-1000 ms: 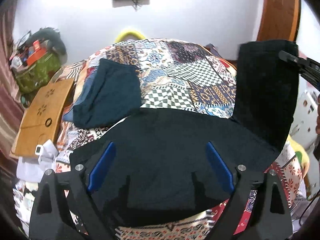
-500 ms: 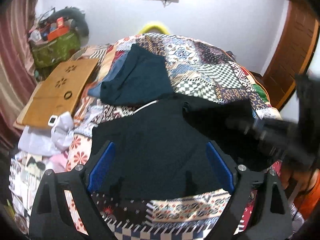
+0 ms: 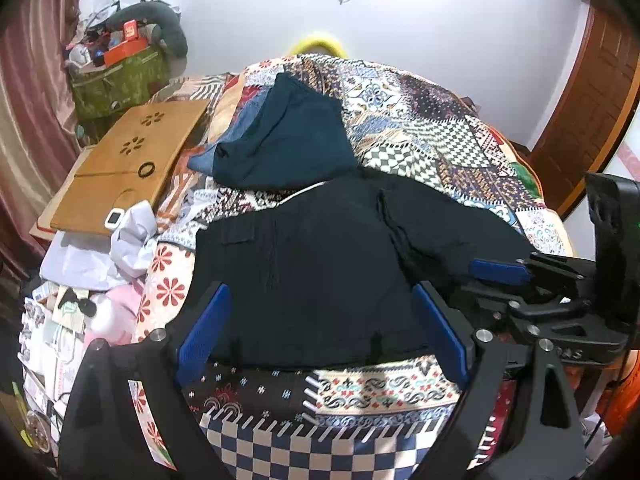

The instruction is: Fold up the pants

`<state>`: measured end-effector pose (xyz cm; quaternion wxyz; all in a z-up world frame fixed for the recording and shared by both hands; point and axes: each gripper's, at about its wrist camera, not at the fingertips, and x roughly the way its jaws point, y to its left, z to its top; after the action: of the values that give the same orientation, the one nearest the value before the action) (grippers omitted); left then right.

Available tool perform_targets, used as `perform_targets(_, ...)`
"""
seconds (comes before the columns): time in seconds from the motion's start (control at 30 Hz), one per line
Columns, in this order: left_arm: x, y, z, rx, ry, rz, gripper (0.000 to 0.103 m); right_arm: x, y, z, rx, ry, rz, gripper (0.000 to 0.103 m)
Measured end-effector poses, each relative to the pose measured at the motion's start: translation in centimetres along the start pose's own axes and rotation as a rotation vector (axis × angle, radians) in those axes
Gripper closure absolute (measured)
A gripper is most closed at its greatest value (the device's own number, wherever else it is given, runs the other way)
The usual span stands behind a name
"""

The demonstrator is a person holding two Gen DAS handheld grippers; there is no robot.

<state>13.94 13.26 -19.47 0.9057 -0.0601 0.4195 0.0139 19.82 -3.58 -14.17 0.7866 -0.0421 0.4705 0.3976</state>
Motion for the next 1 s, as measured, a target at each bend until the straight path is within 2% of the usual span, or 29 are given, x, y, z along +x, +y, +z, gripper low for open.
perform_targets(0.13, -0.2, -1.5, 1.7, 0.039, -0.023, -0.004, 0.01, -2.9, -1.5, 0.9, -0.016, -0.063, -0.027, 0.056)
perform_targets(0.27, 0.6, -3.4, 3.7, 0.071, -0.024, -0.043, 0.009, -5.6, -4.1, 2.3, -0.011, -0.136, -0.081, 0.053)
perform_targets(0.43, 3.3, -6.6, 6.4, 0.117, 0.008, -0.067, 0.009, -6.5, -7.6, 3.7, 0.017, -0.159, -0.142, 0.053)
perform_targets(0.6, 6.9, -9.3, 7.9, 0.149, 0.076, -0.091, 0.009, -4.8, -10.4, 3.8, 0.042, -0.111, -0.147, 0.052)
perform_targets(0.7, 9.9, -10.5, 8.1, 0.154, 0.162, -0.113, 0.009, -2.9, -12.0, 2.8, 0.075, -0.05, -0.13, 0.052)
perform_targets(0.93, 15.0, -11.5, 5.3, 0.206, 0.306, -0.068, 0.009, 0.5, -13.4, -1.4, 0.081, 0.102, -0.107, 0.052)
perform_targets(1.0, 15.7, -11.1, 4.4, 0.214, 0.31, -0.047, 0.008, -0.2, -13.4, -2.5, 0.058, 0.069, -0.112, 0.052)
